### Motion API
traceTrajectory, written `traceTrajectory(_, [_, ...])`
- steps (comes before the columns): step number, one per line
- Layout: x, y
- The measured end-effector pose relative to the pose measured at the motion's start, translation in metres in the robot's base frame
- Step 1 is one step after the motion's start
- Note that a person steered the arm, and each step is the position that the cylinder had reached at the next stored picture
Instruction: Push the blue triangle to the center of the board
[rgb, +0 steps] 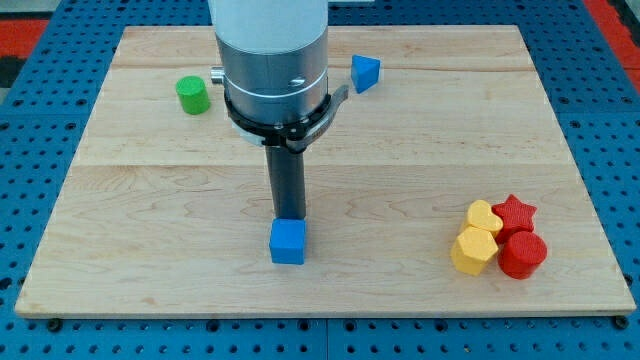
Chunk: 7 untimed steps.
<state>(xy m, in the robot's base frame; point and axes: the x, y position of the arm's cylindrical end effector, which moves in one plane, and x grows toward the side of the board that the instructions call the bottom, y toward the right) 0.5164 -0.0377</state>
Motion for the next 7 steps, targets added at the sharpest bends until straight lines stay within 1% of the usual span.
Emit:
traceTrajectory(1, [-0.039,0.001])
traceTrajectory(2, [-0.096,0.062])
traceTrajectory(3, [-0.15,0.137])
traceTrajectory(4, [-0.202,0.173])
traceTrajectory(5, [-0.241,0.162])
traceTrajectory(6, [-0.247,0.102])
traceTrajectory(7, [-0.219,0.03])
